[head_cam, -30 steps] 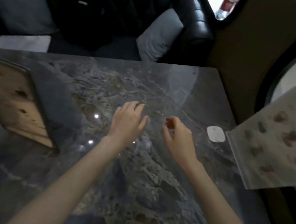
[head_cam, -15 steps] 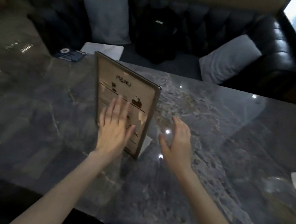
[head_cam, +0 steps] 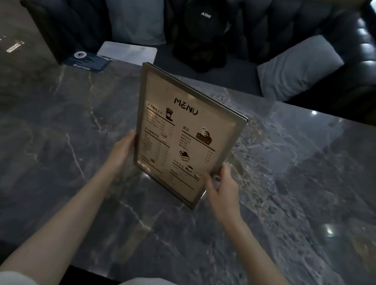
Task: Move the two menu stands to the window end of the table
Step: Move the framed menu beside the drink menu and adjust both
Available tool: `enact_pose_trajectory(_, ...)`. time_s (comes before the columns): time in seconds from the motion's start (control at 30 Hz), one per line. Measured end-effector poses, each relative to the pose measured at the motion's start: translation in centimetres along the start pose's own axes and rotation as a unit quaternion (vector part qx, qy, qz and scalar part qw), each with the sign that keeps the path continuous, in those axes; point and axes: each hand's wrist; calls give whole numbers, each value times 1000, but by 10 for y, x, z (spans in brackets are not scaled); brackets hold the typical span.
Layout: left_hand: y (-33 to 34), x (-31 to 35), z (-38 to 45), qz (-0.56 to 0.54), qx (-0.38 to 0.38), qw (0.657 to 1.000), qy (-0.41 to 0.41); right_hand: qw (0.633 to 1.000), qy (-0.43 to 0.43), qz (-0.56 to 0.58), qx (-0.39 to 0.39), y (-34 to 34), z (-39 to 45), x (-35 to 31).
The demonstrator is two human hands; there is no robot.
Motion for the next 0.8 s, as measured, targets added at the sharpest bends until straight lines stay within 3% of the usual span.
enact_pose_trajectory(0.13,-12,-1,21,-40,-13,998,-38,1000,7,-6,5,1,2,1)
enact_pose_trajectory(0.33,-14,1,34,-85,-92,992,-21,1000,19,9,-10,-5,6,4)
enact_pose_trajectory(0.8,0,4,32,-184,-78,979,-43,995,43,77,-48,-20,14,8)
Point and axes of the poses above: each hand's wrist, its own z-axis towards the middle knuckle, its own y-axis out of the palm, x = y × z, and after that the axes turned 15 degrees about -y, right-handed
